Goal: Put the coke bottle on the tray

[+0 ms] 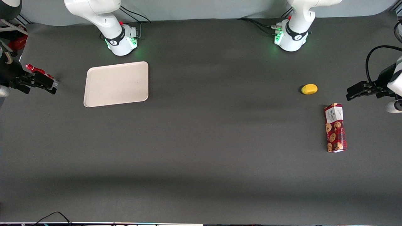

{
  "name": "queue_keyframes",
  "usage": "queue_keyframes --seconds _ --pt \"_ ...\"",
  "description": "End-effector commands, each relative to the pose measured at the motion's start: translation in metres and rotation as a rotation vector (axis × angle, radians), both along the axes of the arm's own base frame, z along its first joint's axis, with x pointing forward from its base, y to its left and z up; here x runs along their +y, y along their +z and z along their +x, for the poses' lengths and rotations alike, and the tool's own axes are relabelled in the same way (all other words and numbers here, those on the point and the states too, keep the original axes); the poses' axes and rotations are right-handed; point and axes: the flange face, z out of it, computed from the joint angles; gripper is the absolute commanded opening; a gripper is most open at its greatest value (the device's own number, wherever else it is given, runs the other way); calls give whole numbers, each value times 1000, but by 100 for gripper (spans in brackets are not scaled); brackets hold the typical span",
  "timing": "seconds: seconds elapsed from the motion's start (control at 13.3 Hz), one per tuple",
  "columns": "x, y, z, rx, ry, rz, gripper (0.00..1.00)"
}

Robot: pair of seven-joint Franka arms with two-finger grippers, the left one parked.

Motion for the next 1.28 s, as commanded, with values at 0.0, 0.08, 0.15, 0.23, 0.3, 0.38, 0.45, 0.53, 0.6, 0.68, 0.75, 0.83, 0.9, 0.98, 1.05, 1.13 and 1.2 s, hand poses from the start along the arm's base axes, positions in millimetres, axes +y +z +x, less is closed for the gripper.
queue_keyframes --seconds 0.0,0.08,0.15,0.23,0.3,0.38,0.45,0.53,0.6,0.68,0.75,0.83,0.9,0.98,1.05,1.13,1.2 --pt "-2 2 1 -8 20 -13 100" --pt "-2 -1 4 -5 19 -16 100" --pt "-4 -2 3 4 17 -17 100" --pt "-14 -3 -5 32 8 -15 100" --pt "-32 -6 -15 103 10 -14 100" --pt "-57 -10 -23 148 -14 -7 100" --pt "-82 -12 -31 178 -24 4 100" --pt "-101 -14 -37 198 -12 9 100" --pt "-126 -17 -43 211 -28 1 100" --pt "-149 -22 -51 233 -28 -25 100" --pt "-172 -27 -60 252 -18 -50 100" --pt "-199 -33 -70 261 -15 -43 100" --pt "-227 -42 -81 257 -11 -27 100" --pt "-250 -53 -96 241 -8 -13 100" --pt "-268 -68 -109 227 -14 -5 100" --pt "-283 -84 -122 216 -16 4 100" --pt "-300 -99 -138 207 4 12 100"
